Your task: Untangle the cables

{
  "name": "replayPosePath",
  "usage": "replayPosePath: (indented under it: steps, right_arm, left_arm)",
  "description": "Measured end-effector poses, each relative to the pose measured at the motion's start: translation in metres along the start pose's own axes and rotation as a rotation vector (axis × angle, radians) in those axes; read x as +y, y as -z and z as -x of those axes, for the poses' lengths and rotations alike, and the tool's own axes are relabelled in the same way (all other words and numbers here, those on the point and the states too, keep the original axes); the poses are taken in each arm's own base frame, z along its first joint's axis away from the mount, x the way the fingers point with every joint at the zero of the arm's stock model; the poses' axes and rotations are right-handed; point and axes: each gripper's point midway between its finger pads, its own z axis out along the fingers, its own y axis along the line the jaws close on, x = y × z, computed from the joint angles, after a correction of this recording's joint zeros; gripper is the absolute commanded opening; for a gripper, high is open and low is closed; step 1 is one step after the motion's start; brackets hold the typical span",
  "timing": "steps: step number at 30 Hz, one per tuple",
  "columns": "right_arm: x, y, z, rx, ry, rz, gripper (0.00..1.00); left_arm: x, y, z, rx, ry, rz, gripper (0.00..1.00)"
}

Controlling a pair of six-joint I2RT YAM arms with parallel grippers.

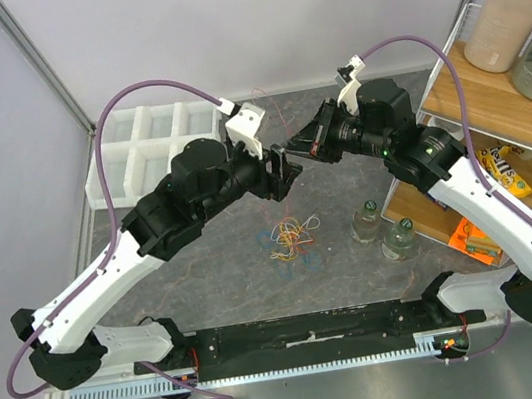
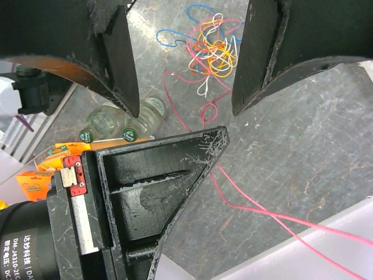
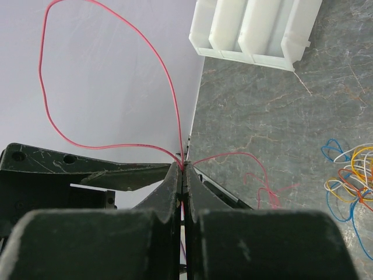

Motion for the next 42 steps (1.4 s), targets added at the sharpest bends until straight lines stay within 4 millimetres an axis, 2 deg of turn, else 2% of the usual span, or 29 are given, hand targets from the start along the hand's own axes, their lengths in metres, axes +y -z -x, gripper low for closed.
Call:
replayPosePath:
  steps: [3,10,13,19,22,23,25,30,32,35,42]
  right_arm:
    - [0.001,0.0,0.0,-0.001,0.0,0.002,0.0]
    - [0.002,0.0,0.001,0.0,0.0,0.003,0.0]
    - [0.002,0.0,0.0,0.002,0.0,0.005,0.0]
    - [0.002,0.0,0.0,0.001,0.001,0.007,0.0]
    - [0.002,0.0,0.001,0.0,0.002,0.007,0.01]
    - [0.002,0.0,0.001,0.0,0.005,0.007,0.06]
    - [0.002,0.001,0.001,0.0,0.012,0.007,0.26]
    - [-0.003,0.003,0.0,0.007,0.079,-0.009,0.57]
    - [-0.005,0.006,0.0,0.014,0.126,-0.027,0.66]
    - [-0.003,0.014,0.003,0.013,0.211,-0.037,0.73]
    - [0.005,0.03,0.009,0.018,0.424,-0.024,0.72]
  left_arm:
    - [0.0,-0.004,0.001,0.006,-0.038,-0.003,0.68]
    - [0.002,-0.015,-0.007,0.038,-0.096,-0.004,0.38]
    - [0.004,-0.016,-0.009,0.046,-0.113,0.006,0.31]
    - [0.005,-0.016,-0.01,0.05,-0.125,0.005,0.02]
    - [0.005,-0.016,-0.01,0.051,-0.125,0.006,0.02]
    - [0.005,-0.016,-0.01,0.05,-0.125,0.006,0.02]
    - [0.005,-0.015,-0.009,0.049,-0.123,0.006,0.02]
    - [0.013,-0.005,-0.01,0.044,-0.045,0.007,0.02]
    - [0.022,0.002,-0.014,0.047,0.024,0.015,0.02]
    - [0.045,0.012,-0.022,0.056,0.161,0.044,0.02]
    - [0.116,0.027,-0.061,0.11,0.581,0.205,0.02]
